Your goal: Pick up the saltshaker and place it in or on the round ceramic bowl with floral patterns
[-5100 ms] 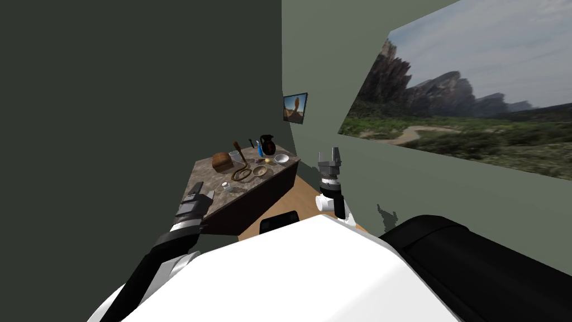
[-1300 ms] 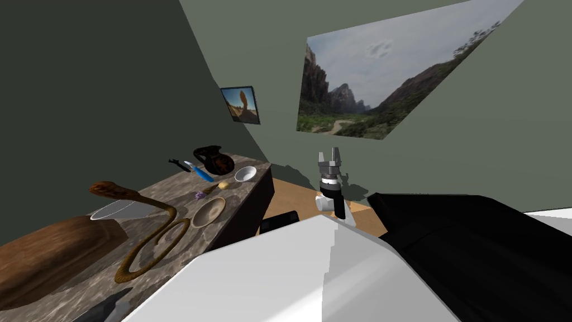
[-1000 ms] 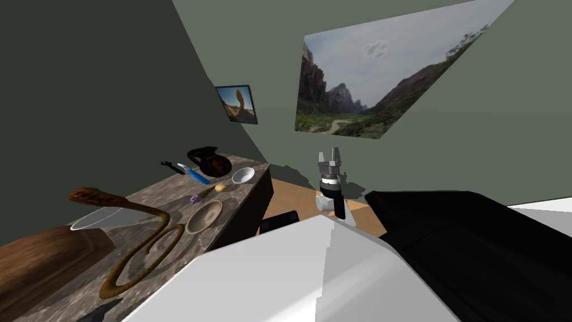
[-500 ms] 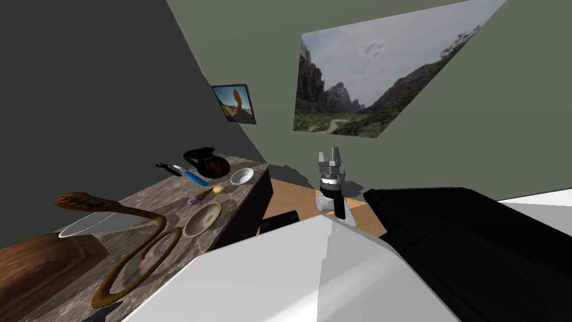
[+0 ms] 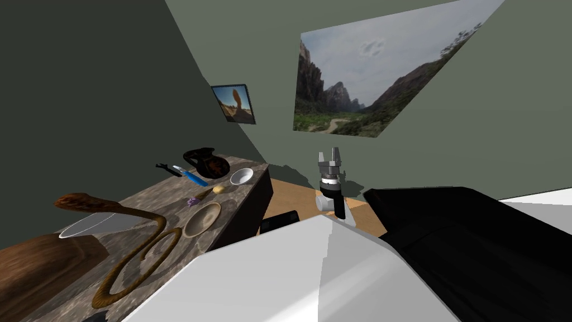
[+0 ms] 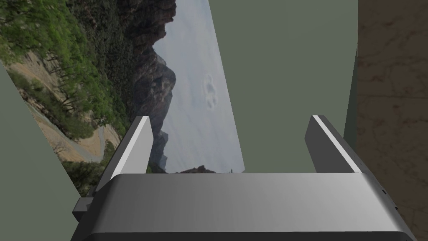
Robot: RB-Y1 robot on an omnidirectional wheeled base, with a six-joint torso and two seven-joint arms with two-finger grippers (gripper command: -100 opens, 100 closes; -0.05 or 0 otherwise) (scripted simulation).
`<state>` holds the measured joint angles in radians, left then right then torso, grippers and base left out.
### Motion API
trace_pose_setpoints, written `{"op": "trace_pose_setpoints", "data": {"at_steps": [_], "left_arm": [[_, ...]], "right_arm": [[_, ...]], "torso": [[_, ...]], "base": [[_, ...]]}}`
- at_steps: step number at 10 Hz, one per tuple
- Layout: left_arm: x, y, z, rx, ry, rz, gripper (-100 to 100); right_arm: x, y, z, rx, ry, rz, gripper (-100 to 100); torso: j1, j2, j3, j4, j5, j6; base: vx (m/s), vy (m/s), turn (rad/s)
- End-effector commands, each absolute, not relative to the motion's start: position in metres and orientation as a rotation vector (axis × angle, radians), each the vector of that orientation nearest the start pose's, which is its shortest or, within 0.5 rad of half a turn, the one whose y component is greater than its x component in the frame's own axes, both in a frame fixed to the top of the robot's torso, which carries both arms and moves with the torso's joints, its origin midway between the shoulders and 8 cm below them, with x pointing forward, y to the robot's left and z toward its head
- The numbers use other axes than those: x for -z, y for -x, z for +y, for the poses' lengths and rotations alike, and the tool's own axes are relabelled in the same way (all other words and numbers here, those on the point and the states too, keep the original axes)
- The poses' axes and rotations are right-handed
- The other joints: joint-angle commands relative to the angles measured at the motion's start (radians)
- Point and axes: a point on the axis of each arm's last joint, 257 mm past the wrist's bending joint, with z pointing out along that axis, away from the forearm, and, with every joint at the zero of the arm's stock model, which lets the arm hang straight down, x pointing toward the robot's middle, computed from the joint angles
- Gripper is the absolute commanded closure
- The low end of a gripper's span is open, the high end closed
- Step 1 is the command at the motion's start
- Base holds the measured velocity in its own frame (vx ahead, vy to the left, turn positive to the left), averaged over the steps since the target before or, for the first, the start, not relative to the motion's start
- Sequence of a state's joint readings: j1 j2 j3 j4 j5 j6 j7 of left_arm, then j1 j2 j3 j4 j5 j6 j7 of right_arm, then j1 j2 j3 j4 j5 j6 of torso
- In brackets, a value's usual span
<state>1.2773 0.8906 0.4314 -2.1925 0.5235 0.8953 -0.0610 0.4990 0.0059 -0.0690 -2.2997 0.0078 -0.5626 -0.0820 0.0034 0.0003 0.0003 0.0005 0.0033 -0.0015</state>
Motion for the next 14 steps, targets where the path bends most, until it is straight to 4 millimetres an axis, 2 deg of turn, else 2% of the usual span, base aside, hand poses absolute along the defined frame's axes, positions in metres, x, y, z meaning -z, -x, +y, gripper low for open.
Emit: {"op": "trace_pose_setpoints", "data": {"at_steps": [1, 2, 3, 5, 6, 7, 8, 11, 14], "left_arm": [[0.320, -0.033, 0.578, -0.359, 1.732, 2.082, 100], [0.320, -0.033, 0.578, -0.359, 1.733, 2.082, 0], [0.312, -0.036, 0.574, -0.356, 1.726, 2.087, 100], [0.303, -0.040, 0.570, -0.354, 1.715, 2.095, 100], [0.306, -0.039, 0.573, -0.354, 1.717, 2.093, 100], [0.305, -0.039, 0.573, -0.355, 1.718, 2.093, 0], [0.306, -0.026, 0.566, -0.371, 1.743, 2.124, 100], [0.308, -0.011, 0.556, -0.386, 1.767, 2.171, 100], [0.310, 0.015, 0.536, -0.412, 1.812, 2.254, 100]], "right_arm": [[-0.046, -0.325, -0.297, -1.324, -0.606, 0.533, 0], [-0.046, -0.325, -0.297, -1.324, -0.606, 0.533, 0], [-0.046, -0.325, -0.297, -1.324, -0.606, 0.533, 0], [-0.046, -0.325, -0.297, -1.324, -0.606, 0.533, 0], [-0.046, -0.325, -0.297, -1.324, -0.606, 0.533, 0], [-0.046, -0.325, -0.297, -1.324, -0.606, 0.533, 0], [-0.046, -0.325, -0.297, -1.324, -0.606, 0.533, 0], [-0.046, -0.324, -0.297, -1.324, -0.606, 0.533, 0], [-0.046, -0.324, -0.297, -1.324, -0.606, 0.533, 0]], "torso": [[0.000, 0.000, 0.000, 0.000, 0.000, 0.000], [0.000, 0.000, 0.000, 0.000, 0.000, 0.000], [0.000, 0.000, 0.000, 0.000, 0.000, 0.000], [-0.001, 0.000, 0.000, 0.000, -0.001, -0.001], [-0.002, 0.000, 0.000, 0.000, -0.001, 0.000], [-0.001, 0.000, 0.000, 0.000, 0.000, 0.000], [0.000, 0.000, 0.000, 0.000, 0.000, 0.000], [-0.009, -0.004, -0.003, -0.002, -0.002, 0.000], [-0.012, -0.008, -0.006, -0.003, -0.002, 0.001]], "base": [[0.000, 0.000, 0.000], [0.000, 0.000, 0.000], [-0.002, -0.005, 0.069], [-0.002, -0.011, 0.076], [-0.001, -0.005, 0.010], [0.000, 0.000, 0.000], [0.036, -0.084, -0.093], [0.052, -0.114, -0.053], [0.089, -0.139, -0.092]]}}
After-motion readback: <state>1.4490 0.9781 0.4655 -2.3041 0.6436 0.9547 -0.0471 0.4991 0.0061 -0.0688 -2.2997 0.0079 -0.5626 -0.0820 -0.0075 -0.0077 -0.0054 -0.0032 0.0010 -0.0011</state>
